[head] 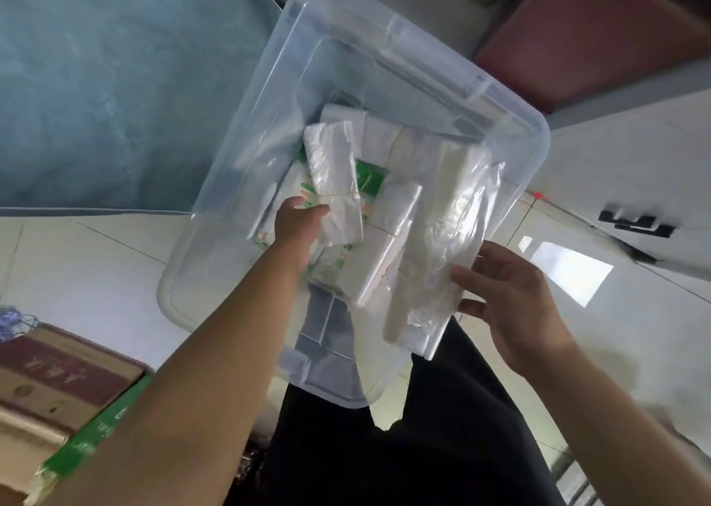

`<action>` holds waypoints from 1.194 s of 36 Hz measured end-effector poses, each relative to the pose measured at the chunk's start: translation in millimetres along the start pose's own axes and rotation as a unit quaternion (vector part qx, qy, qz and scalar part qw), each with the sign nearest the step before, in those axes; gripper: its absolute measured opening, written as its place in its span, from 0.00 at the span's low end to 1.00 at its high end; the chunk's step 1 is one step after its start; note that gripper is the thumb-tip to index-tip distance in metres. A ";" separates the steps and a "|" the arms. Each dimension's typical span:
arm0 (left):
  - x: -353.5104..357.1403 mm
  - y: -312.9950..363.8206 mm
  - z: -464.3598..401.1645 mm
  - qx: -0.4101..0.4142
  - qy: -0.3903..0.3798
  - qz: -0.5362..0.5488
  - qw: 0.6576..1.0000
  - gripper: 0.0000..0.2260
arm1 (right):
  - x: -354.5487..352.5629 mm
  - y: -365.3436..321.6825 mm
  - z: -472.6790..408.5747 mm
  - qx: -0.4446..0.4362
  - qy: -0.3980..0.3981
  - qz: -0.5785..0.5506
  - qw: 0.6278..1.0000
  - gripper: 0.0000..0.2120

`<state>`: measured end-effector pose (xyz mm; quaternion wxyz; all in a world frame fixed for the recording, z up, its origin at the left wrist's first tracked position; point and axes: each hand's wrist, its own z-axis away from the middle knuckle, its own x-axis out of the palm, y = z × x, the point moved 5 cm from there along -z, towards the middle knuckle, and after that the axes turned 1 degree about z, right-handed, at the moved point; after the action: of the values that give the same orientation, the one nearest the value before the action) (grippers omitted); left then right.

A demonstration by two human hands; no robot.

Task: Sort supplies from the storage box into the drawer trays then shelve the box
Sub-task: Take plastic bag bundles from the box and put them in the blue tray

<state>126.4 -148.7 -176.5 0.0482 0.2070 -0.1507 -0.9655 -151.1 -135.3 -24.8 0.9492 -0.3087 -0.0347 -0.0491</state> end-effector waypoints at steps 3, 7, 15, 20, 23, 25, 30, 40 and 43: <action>21.2 -1.5 -17.6 -0.008 -0.008 -0.050 0.999 0.34 | -12.8 0.7 1.3 0.004 0.017 -0.013 1.000 0.12; 44.9 -1.4 -33.3 -0.014 0.025 -0.085 0.996 0.36 | -29.4 -0.1 -2.6 0.005 0.034 0.006 0.999 0.12; 59.3 3.1 -52.8 0.004 0.067 -0.129 0.989 0.23 | -53.6 -4.1 -8.3 -0.021 0.076 0.027 0.997 0.13; 45.0 7.2 -25.2 0.016 0.004 -0.079 0.997 0.18 | -51.0 -13.4 2.0 -0.009 0.037 0.013 0.999 0.14; 27.1 5.1 13.9 -0.003 -0.043 -0.041 0.998 0.17 | -38.6 -28.3 10.7 0.002 -0.001 0.014 1.000 0.13; 13.9 3.8 47.1 -0.005 -0.079 -0.019 0.997 0.19 | -27.4 -41.5 15.1 0.007 -0.030 0.023 0.999 0.13; -17.3 13.7 139.4 0.020 -0.127 0.048 0.991 0.17 | 7.6 -79.6 24.2 -0.008 -0.106 0.089 0.990 0.13; -70.9 26.8 311.7 0.175 -0.147 0.207 0.951 0.19 | 72.4 -121.3 72.2 -0.061 -0.253 0.208 0.943 0.15; -83.2 12.9 335.7 0.192 -0.142 0.245 0.940 0.21 | 79.9 -125.8 91.4 -0.088 -0.277 0.243 0.926 0.14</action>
<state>63.4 -56.9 151.3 0.2203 0.0293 -0.3847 -0.8959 -89.4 -188.4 129.9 0.8538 -0.3915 -0.2154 0.2671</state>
